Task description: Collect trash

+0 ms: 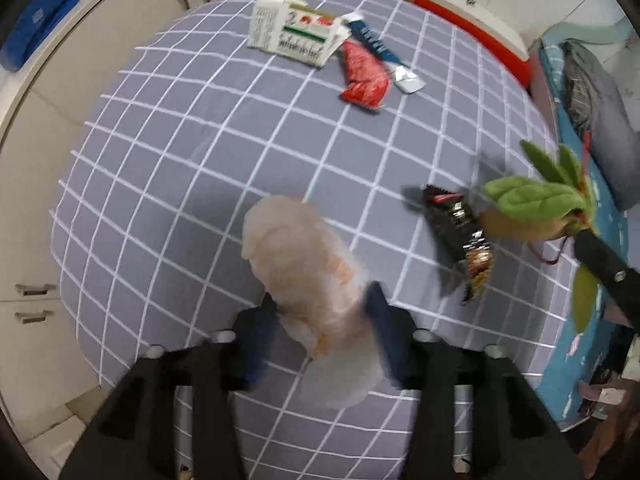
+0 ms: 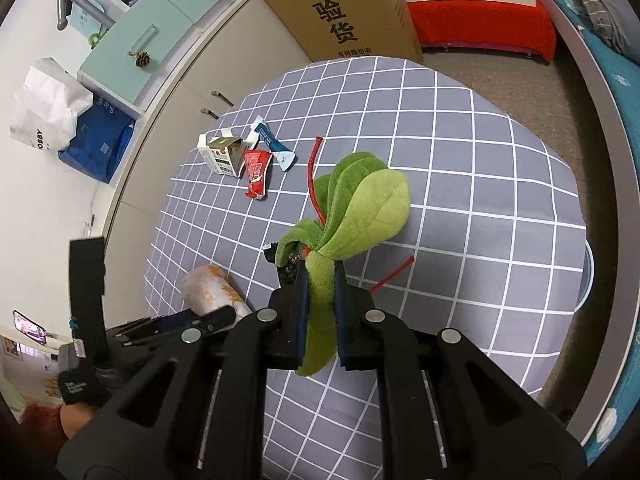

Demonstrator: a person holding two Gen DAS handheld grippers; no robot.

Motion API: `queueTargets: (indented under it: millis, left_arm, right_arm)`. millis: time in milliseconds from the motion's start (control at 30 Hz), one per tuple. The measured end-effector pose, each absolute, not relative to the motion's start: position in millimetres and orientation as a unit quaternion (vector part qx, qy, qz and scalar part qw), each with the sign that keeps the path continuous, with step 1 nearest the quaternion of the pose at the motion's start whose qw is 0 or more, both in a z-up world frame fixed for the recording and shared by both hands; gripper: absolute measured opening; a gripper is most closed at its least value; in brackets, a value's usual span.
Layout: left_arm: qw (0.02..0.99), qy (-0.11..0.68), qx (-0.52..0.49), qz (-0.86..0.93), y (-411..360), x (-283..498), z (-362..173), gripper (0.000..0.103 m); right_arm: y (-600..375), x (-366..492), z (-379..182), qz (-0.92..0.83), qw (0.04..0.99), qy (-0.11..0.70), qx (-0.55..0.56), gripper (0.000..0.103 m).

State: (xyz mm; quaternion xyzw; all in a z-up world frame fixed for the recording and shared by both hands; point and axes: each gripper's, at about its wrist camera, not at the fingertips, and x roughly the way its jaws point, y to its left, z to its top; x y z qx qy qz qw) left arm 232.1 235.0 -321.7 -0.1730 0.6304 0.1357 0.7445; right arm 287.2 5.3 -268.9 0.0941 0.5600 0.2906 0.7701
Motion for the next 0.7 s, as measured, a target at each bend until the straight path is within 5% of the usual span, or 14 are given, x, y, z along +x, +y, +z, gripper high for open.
queueTargets:
  millis: [333,700]
  left_arm:
    - [0.815,0.542,-0.178,0.104,213,246,-239,0.033]
    - [0.843,0.521,-0.135,-0.007,75,302,-192,0.034]
  right_arm:
    - [-15,290,-245,0.288,0.787,0.536,0.098,0.012]
    - [-136,301,-203,0.236,0.828,0.490,0.138,0.012]
